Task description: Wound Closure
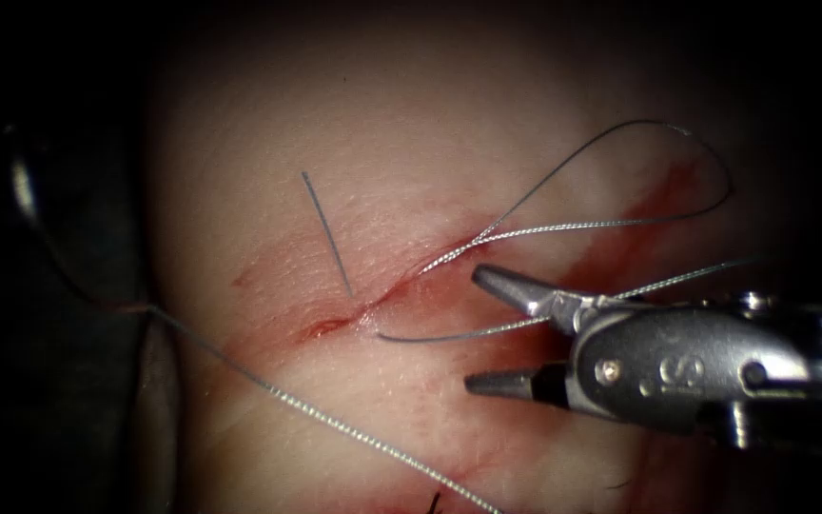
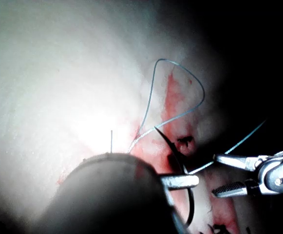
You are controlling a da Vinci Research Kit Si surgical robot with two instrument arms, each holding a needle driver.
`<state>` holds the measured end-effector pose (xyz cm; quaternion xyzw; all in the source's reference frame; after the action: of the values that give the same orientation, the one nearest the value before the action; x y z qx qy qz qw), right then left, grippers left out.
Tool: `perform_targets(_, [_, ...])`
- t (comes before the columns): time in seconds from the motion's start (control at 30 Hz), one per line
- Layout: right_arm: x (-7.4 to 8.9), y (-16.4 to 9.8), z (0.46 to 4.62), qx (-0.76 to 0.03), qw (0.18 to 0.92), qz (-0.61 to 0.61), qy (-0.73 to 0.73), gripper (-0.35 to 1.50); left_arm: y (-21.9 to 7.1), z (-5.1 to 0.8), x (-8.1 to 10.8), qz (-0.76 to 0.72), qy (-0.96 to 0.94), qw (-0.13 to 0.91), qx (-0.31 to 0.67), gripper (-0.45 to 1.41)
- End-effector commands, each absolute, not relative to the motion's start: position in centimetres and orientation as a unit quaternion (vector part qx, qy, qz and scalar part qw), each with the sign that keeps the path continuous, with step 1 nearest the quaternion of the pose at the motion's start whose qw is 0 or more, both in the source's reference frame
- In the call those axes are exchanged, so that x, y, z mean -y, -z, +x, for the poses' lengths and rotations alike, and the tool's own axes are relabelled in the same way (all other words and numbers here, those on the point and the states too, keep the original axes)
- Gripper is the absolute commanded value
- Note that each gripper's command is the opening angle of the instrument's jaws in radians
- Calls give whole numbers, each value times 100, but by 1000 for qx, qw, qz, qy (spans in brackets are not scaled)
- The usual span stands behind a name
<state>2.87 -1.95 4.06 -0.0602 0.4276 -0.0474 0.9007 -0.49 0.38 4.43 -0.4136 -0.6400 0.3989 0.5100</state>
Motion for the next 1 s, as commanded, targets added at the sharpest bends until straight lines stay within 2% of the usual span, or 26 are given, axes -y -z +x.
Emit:
perform_targets(0.03, [202, -418, 306, -420, 904, -69, 48, 86, -450, -61, -33, -386, -414, 514, 645, -45])
perform_targets(0.13, [212, -434, 314, -397, 912, -67, 72, 85, -458, -71, -18, -365, -414, 500, 668, -45])
perform_targets(0.4, [239, -469, 332, -317, 935, -56, 146, 49, -485, -105, 5, -337, -422, 483, 689, -45])
perform_targets(0.43, [244, -473, 336, -305, 937, -59, 161, 24, -489, -110, 8, -336, -423, 483, 689, -45])
perform_targets(0.47, [247, -474, 338, -298, 938, -62, 164, 21, -490, -112, 9, -334, -422, 483, 691, -45])
perform_targets(0.5, [249, -476, 339, -288, 939, -67, 173, -3, -491, -114, 10, -332, -421, 484, 691, -45])
perform_targets(0.63, [248, -485, 343, -254, 943, -80, 200, -33, -492, -118, 11, -332, -422, 483, 692, -45])
perform_targets(0.73, [242, -488, 343, -238, 944, -94, 207, -35, -493, -119, 11, -332, -423, 482, 692, -45])
perform_targets(0.77, [241, -489, 342, -234, 944, -97, 213, -5, -493, -119, 11, -332, -423, 482, 692, -45])
perform_targets(0.83, [241, -490, 343, -227, 942, -104, 224, 32, -493, -119, 12, -332, -424, 481, 692, -45])
perform_targets(0.9, [242, -490, 345, -219, 941, -110, 233, 81, -494, -120, 12, -332, -424, 481, 692, -45])
perform_targets(0.97, [243, -488, 348, -216, 941, -117, 232, 94, -494, -121, 13, -332, -424, 480, 693, -45])
perform_targets(1.0, [243, -487, 349, -216, 940, -124, 231, 94, -494, -121, 13, -331, -425, 479, 693, -45])
